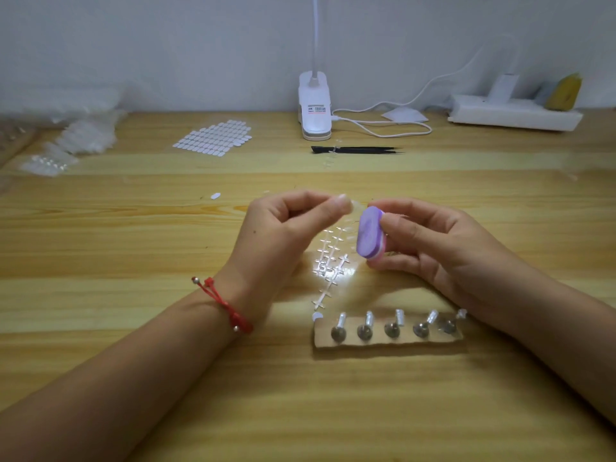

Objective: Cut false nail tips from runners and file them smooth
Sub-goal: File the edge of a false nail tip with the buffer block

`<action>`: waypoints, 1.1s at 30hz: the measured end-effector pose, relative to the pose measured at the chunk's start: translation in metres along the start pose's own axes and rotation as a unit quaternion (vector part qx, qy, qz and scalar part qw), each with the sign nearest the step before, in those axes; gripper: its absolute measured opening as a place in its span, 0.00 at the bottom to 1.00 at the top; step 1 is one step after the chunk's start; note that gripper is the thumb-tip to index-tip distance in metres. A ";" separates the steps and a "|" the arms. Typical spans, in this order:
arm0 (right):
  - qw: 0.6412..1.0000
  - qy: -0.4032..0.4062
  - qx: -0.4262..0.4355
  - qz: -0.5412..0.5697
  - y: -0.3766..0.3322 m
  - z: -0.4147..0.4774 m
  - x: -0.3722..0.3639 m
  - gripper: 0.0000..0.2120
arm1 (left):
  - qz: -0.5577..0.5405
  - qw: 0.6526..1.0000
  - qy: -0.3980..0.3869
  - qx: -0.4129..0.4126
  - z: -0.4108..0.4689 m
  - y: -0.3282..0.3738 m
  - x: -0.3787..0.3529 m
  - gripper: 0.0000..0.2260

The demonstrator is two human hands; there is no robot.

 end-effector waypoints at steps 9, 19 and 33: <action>1.000 0.015 0.002 0.006 0.000 -0.001 0.004 0.09 | 0.015 1.000 -0.017 -0.007 -0.003 0.001 -0.004 0.04; 0.999 0.037 0.006 0.010 -0.001 -0.001 0.003 0.16 | 0.019 1.000 -0.012 0.001 -0.002 0.000 -0.003 0.05; 0.996 0.052 0.007 0.076 -0.002 0.000 0.010 0.12 | 0.013 1.000 0.008 0.000 -0.002 -0.001 0.000 0.05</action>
Point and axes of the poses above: each hand's wrist, its own z-axis towards the middle knuckle, its own x-axis out of the back of the hand, y = z × x, the point moved 6 cm from there along z, towards the middle knuckle, and after that the axes turned 7 degrees about -x, right-handed, at the moved point
